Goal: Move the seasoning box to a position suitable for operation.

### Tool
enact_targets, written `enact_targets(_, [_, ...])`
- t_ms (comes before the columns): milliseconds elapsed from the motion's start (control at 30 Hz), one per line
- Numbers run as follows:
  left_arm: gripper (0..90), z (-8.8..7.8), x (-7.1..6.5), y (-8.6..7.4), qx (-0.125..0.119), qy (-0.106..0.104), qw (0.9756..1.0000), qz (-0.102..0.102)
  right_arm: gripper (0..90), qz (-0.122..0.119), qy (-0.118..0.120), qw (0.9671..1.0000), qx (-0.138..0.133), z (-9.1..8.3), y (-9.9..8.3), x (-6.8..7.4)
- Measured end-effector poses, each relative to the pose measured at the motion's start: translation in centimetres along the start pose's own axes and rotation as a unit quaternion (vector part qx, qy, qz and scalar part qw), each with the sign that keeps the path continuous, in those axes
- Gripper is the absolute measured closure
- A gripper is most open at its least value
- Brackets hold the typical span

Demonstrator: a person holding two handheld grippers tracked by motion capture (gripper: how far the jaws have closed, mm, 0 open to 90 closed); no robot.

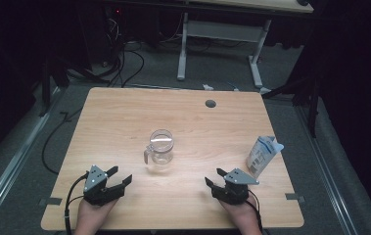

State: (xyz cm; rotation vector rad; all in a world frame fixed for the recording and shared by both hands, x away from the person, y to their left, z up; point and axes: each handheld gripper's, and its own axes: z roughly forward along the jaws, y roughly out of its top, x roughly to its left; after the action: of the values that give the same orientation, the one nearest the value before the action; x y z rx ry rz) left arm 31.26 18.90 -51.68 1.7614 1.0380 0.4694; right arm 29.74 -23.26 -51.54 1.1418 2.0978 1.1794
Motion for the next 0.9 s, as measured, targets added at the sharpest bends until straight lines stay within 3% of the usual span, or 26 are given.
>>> enact_targets(133, [34.2,0.0,-0.3,-0.1,0.003,0.008,1.0000,0.002,45.2,0.002,-0.007,1.0000,0.006,0.0,-0.2,-0.4])
enact_targets(233, [34.1,0.0,-0.5,-0.3,0.010,-0.002,1.0000,-0.001,47.9,0.009,-0.009,0.9999,0.007,-0.2,-0.5,-0.7])
enact_targets(267, [39.4,0.0,-0.7,-0.5,0.009,-0.010,0.9998,0.014,48.0,0.009,-0.007,0.9999,0.006,-0.1,-0.6,-0.8])
enact_targets(400, [41.5,0.0,-0.8,-0.7,0.007,-0.012,0.9995,0.029,48.2,0.005,-0.008,0.9999,0.009,0.1,-0.7,-0.8])
enact_targets(533, [41.5,-0.2,-1.0,-0.7,-0.011,-0.024,0.9984,0.049,48.9,-0.005,-0.009,0.9999,0.013,0.3,-0.8,-0.7])
enact_targets(600, [41.5,-0.2,-1.1,-0.7,-0.011,-0.026,0.9984,0.048,47.8,-0.009,-0.010,0.9998,0.015,0.3,-0.8,-0.8])
enact_targets(633, [41.4,-0.1,-1.1,-0.6,-0.009,-0.030,0.9989,0.034,46.4,-0.009,-0.012,0.9998,0.015,0.3,-0.8,-0.7])
enact_targets(700, [41.9,0.0,-1.1,-0.6,-0.008,-0.025,0.9992,0.030,45.5,-0.005,-0.010,0.9999,0.009,0.2,-0.8,-0.7])
enact_targets(733, [42.1,0.4,-1.1,-0.4,0.005,-0.021,0.9995,0.024,45.0,-0.002,-0.008,0.9999,0.009,0.2,-0.8,-0.7])
enact_targets(833, [40.1,1.2,-1.3,0.1,0.009,-0.029,0.9995,0.011,44.5,0.002,-0.005,1.0000,0.007,0.1,-0.7,-0.8])
enact_targets(900, [40.0,1.7,-1.7,0.5,0.013,-0.024,0.9994,0.020,44.3,0.005,-0.002,1.0000,0.005,0.2,-0.7,-0.8])
